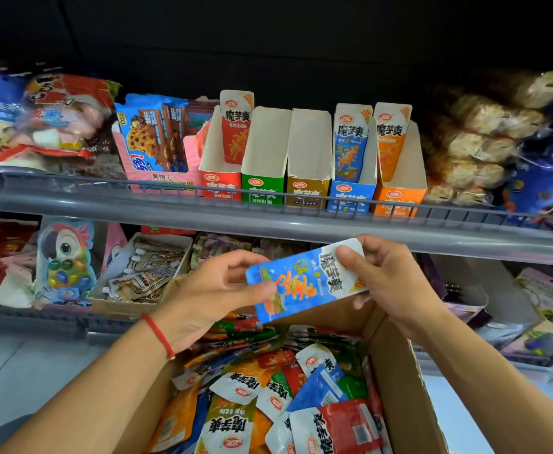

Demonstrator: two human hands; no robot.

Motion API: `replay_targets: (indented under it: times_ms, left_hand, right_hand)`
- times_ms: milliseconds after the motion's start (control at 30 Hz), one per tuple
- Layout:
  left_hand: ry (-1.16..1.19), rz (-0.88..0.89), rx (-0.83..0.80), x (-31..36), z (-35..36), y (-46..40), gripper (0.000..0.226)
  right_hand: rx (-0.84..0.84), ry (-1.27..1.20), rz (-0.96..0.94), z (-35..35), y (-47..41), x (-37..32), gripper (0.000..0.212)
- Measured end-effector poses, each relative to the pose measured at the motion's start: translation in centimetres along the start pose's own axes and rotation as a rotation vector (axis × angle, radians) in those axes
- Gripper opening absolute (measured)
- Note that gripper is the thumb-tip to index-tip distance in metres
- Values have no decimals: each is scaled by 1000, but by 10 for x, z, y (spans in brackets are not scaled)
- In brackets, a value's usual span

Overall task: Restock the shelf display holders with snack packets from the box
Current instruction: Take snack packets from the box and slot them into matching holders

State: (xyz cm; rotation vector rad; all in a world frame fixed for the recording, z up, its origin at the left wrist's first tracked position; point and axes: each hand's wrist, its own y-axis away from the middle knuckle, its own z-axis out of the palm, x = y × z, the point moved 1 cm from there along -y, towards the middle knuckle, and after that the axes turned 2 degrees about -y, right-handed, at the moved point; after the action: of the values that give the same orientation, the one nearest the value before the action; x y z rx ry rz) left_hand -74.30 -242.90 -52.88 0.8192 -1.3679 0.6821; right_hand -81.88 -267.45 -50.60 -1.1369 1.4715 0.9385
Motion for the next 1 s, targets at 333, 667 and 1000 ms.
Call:
replay_targets:
  times_ms: [333, 667, 1000]
  left_hand:
    - [-197, 36, 34, -5, 4, -4, 38]
    - [-246, 97, 184, 5, -12, -21, 29]
    - [-303, 31, 35, 1, -22, -40, 25]
  right_hand:
    - [-246, 72, 94, -7, -1, -3, 28]
    - [279, 805, -414, -75, -53, -132, 21]
    - [306, 1170, -198, -69, -175, -180, 66]
